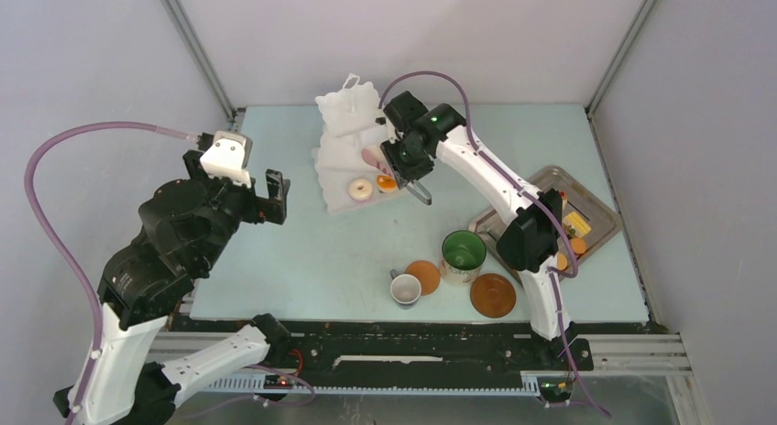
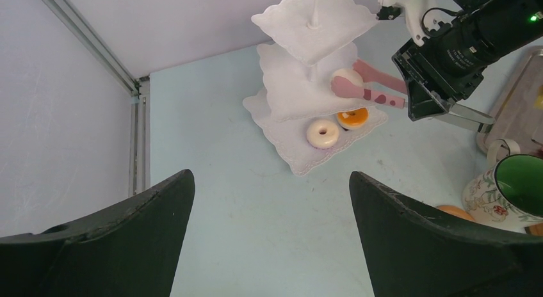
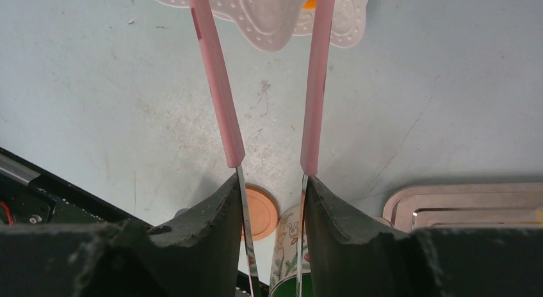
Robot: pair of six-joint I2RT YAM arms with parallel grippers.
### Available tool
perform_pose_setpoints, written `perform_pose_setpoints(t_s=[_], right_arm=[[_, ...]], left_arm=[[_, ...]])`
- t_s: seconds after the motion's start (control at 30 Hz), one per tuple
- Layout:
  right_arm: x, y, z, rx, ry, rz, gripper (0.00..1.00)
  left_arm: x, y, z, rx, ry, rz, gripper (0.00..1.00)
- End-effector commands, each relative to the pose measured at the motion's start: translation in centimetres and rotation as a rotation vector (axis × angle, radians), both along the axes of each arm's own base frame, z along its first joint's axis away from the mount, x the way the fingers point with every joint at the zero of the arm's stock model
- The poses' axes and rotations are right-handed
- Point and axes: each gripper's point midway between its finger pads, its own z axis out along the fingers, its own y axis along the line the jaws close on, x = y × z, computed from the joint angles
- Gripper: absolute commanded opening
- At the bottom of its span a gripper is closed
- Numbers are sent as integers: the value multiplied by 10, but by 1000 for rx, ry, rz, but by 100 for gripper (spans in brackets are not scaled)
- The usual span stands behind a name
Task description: Serve the afternoon tea
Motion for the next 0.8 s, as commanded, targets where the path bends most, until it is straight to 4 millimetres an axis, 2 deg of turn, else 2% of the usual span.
perform_pose_setpoints(t_s=[0.0, 0.1, 0.23, 0.3, 0.4, 0.6, 0.77], right_arm=[[6, 1, 19, 27, -48, 12, 40], [5, 0, 23, 25, -61, 11, 41], [6, -4, 43, 54, -102, -4, 42], [1, -7, 51, 75, -96, -6, 43], [-9, -17, 54, 66, -60, -20, 43], [-30, -48, 55, 20, -32, -56, 43], [-47, -93, 63, -15, -45, -132, 42]], left_arm=[[3, 0, 3, -7, -16, 9, 98], [4, -2, 3, -3, -17, 2, 98], [6, -5, 2, 4, -15, -2, 98], [7, -6, 1, 6, -14, -5, 98], [8, -8, 1, 7, -15, -11, 98], [14, -10, -1, 16, -18, 2, 98], [19, -14, -4, 36, -5, -4, 98]])
